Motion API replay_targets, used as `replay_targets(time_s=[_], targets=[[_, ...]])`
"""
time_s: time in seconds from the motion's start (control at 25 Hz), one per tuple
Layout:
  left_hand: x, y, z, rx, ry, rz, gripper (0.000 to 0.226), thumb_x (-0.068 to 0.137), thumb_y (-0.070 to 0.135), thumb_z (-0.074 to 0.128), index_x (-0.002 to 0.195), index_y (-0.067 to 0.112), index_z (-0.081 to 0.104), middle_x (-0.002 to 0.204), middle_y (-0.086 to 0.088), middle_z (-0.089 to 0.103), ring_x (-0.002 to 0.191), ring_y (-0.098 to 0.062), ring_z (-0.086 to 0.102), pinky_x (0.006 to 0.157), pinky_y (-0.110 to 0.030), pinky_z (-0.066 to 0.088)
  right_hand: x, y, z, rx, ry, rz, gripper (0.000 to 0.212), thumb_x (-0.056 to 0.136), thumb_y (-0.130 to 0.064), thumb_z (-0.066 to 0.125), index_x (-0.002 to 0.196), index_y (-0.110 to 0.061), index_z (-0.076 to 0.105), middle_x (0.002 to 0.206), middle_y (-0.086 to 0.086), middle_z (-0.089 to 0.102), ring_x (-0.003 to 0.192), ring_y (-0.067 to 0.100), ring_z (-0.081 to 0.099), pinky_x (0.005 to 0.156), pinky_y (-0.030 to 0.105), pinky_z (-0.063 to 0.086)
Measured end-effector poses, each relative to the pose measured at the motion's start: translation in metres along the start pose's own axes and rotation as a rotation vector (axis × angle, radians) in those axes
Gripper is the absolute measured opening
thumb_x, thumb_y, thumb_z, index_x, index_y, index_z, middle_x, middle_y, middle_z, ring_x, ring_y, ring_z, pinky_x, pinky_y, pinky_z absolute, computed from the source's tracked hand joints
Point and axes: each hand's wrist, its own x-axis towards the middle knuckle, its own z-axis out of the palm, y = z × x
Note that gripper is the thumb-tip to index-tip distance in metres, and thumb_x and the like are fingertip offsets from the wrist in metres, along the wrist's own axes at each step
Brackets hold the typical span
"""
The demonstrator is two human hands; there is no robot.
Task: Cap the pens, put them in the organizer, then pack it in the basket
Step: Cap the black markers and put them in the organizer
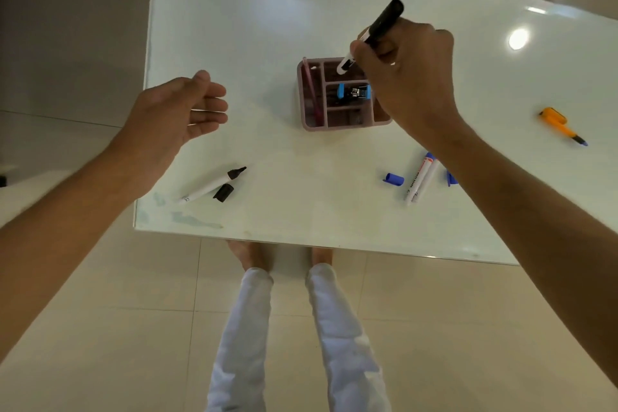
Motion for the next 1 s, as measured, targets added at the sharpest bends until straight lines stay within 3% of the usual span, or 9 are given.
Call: replay_targets(time_s=[0.12, 0.2, 0.36, 0.44, 0.52, 0.64, 0.8, 0.88, 1.0], targets=[[-0.003, -0.010, -0.009, 0.038, 0.011, -0.003, 0.027, 0.107, 0.040, 0.058, 0.104, 0.020, 0.075, 0.100, 0.001, 0.076, 0.099, -0.019, 0.074, 0.102, -0.038, 0.058, 0.006, 0.001, 0.013, -0.090, -0.079, 0.037, 0.028, 0.100, -0.040, 0.065, 0.102, -0.014, 0.075, 0.085, -0.011, 0.069, 0.066, 0.003, 0.058, 0.073, -0.013, 0.023], [-0.007, -0.016, -0.015, 0.065, 0.021, -0.002, 0.025, 0.107, 0.040, 0.059, 0.105, 0.022, 0.076, 0.101, 0.003, 0.076, 0.101, -0.019, 0.074, 0.101, -0.040, 0.057, 0.003, 0.001, 0.017, -0.098, -0.111, 0.026, 0.035, 0.097, -0.043, 0.069, 0.114, -0.013, 0.075, 0.095, -0.007, 0.077, 0.079, 0.008, 0.066, 0.076, -0.014, 0.025], [-0.015, -0.024, -0.029, 0.129, 0.076, -0.017, 0.020, 0.107, 0.034, 0.060, 0.107, 0.023, 0.076, 0.104, 0.003, 0.077, 0.103, -0.019, 0.074, 0.099, -0.041, 0.058, -0.010, 0.001, 0.001, -0.017, -0.003, 0.015, 0.053, 0.084, -0.054, 0.079, 0.127, -0.023, 0.068, 0.086, -0.013, 0.074, 0.079, 0.003, 0.069, 0.086, 0.024, 0.057], [-0.022, -0.032, -0.042, 0.207, 0.109, -0.020, 0.016, 0.105, 0.026, 0.062, 0.108, 0.023, 0.077, 0.103, 0.004, 0.078, 0.101, -0.017, 0.074, 0.094, -0.036, 0.058, -0.023, -0.007, -0.006, -0.044, 0.086, -0.043, 0.048, 0.090, -0.055, 0.072, 0.124, -0.021, 0.068, 0.085, -0.013, 0.069, 0.070, -0.003, 0.060, 0.081, 0.014, 0.051], [-0.031, -0.045, -0.056, 0.315, 0.136, -0.012, 0.015, 0.102, 0.021, 0.063, 0.108, 0.022, 0.077, 0.104, 0.002, 0.078, 0.098, -0.017, 0.074, 0.086, -0.030, 0.055, -0.044, -0.024, -0.002, -0.030, 0.109, -0.180, 0.032, 0.098, -0.041, 0.066, 0.114, -0.014, 0.072, 0.087, -0.005, 0.071, 0.070, 0.004, 0.060, 0.080, 0.021, 0.053], [-0.047, -0.066, -0.068, 0.384, 0.179, -0.034, 0.014, 0.100, 0.023, 0.067, 0.107, 0.021, 0.078, 0.102, 0.002, 0.080, 0.095, -0.018, 0.077, 0.083, -0.032, 0.055, -0.084, -0.051, 0.038, -0.051, -0.051, -0.417, 0.014, 0.098, -0.019, 0.064, 0.103, -0.010, 0.074, 0.096, 0.006, 0.071, 0.077, 0.020, 0.064, 0.071, 0.039, 0.057], [-0.070, -0.086, -0.065, 0.383, 0.182, -0.087, 0.022, 0.091, 0.040, 0.080, 0.091, 0.018, 0.082, 0.083, 0.002, 0.082, 0.074, -0.016, 0.080, 0.070, -0.031, 0.063, -0.107, -0.068, 0.121, -0.310, -0.280, -0.518, 0.018, 0.077, 0.001, 0.079, 0.091, -0.011, 0.076, 0.085, 0.006, 0.065, 0.073, 0.025, 0.065, 0.045, 0.027, 0.049], [-0.078, -0.099, -0.058, 0.445, 0.135, -0.107, 0.029, 0.088, 0.047, 0.082, 0.082, 0.019, 0.082, 0.073, 0.003, 0.080, 0.065, -0.014, 0.078, 0.065, -0.026, 0.062, -0.106, -0.074, 0.150, -0.394, -0.383, -0.605, 0.027, 0.067, 0.003, 0.083, 0.087, -0.013, 0.077, 0.082, 0.004, 0.064, 0.070, 0.023, 0.063, 0.046, 0.023, 0.033], [-0.083, -0.125, -0.046, 0.639, 0.080, -0.058, 0.029, 0.084, 0.053, 0.083, 0.074, 0.025, 0.080, 0.063, 0.012, 0.075, 0.060, -0.003, 0.073, 0.068, -0.022, 0.059, -0.106, -0.079, 0.172, -0.470, -0.522, -0.646, 0.027, 0.081, 0.000, 0.071, 0.103, -0.015, 0.073, 0.097, 0.002, 0.066, 0.089, 0.025, 0.064, 0.054, 0.030, 0.029]])
